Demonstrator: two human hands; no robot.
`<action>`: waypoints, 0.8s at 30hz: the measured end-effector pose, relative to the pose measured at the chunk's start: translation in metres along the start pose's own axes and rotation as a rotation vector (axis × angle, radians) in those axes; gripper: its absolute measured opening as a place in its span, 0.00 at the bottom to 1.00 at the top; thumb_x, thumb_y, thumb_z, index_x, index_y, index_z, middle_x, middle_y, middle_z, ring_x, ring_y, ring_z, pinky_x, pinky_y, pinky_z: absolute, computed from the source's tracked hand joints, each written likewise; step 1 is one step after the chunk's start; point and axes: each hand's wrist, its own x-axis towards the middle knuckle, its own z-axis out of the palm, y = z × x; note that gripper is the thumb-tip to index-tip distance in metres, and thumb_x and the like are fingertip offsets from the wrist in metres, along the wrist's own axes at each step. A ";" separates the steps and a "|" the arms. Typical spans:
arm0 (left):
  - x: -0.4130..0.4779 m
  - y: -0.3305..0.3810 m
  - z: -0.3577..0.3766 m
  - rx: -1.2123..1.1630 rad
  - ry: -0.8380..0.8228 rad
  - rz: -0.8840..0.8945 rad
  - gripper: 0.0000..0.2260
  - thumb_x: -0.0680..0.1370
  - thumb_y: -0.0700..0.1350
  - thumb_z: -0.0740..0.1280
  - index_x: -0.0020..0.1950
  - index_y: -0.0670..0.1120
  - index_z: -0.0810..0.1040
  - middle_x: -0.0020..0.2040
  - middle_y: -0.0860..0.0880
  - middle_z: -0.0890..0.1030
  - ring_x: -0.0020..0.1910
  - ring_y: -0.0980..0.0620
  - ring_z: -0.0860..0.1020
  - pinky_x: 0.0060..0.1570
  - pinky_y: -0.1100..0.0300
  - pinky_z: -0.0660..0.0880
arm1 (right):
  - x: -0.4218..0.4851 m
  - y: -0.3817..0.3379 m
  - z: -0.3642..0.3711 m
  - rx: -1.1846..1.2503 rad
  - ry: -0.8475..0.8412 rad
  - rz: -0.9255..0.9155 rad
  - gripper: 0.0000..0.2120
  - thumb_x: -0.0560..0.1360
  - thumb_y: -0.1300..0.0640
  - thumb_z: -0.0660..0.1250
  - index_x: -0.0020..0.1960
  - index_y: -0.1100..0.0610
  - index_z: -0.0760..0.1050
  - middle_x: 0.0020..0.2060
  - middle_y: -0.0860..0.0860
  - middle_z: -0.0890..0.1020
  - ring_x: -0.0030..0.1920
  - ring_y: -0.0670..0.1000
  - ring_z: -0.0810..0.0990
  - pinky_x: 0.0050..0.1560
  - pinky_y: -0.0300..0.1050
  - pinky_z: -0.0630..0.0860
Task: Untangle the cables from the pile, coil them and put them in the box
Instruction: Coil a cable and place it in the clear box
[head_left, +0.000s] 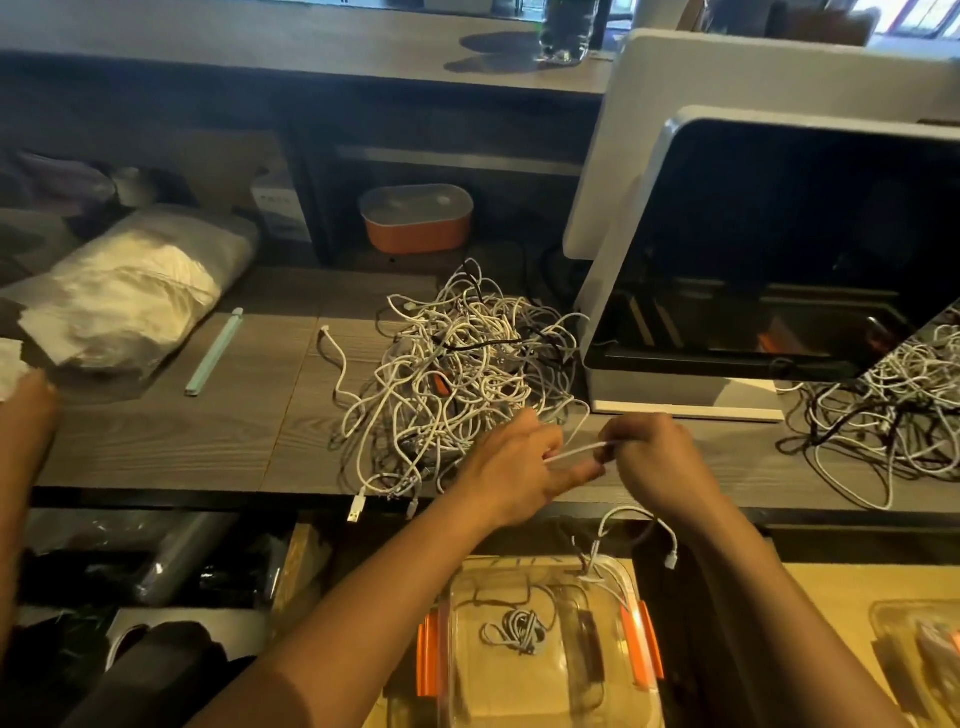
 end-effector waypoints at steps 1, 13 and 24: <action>0.000 0.000 0.000 0.028 0.000 0.031 0.13 0.76 0.62 0.61 0.47 0.53 0.70 0.46 0.54 0.67 0.41 0.55 0.69 0.34 0.60 0.62 | 0.001 0.002 -0.005 0.009 0.023 0.009 0.16 0.76 0.68 0.57 0.37 0.53 0.75 0.37 0.51 0.77 0.38 0.48 0.74 0.35 0.42 0.69; -0.011 -0.001 -0.014 -0.927 -0.208 -0.106 0.18 0.81 0.38 0.58 0.70 0.49 0.69 0.63 0.45 0.75 0.61 0.48 0.75 0.62 0.57 0.72 | 0.018 0.030 0.017 -0.078 0.126 0.008 0.08 0.78 0.65 0.61 0.47 0.55 0.77 0.48 0.53 0.78 0.44 0.48 0.74 0.36 0.37 0.68; 0.009 0.046 -0.040 -1.364 0.199 -0.007 0.11 0.83 0.42 0.53 0.46 0.45 0.73 0.30 0.52 0.69 0.26 0.60 0.68 0.28 0.68 0.69 | -0.006 -0.002 0.066 -0.196 -0.286 -0.146 0.08 0.77 0.57 0.61 0.51 0.56 0.78 0.50 0.54 0.82 0.50 0.54 0.80 0.51 0.51 0.77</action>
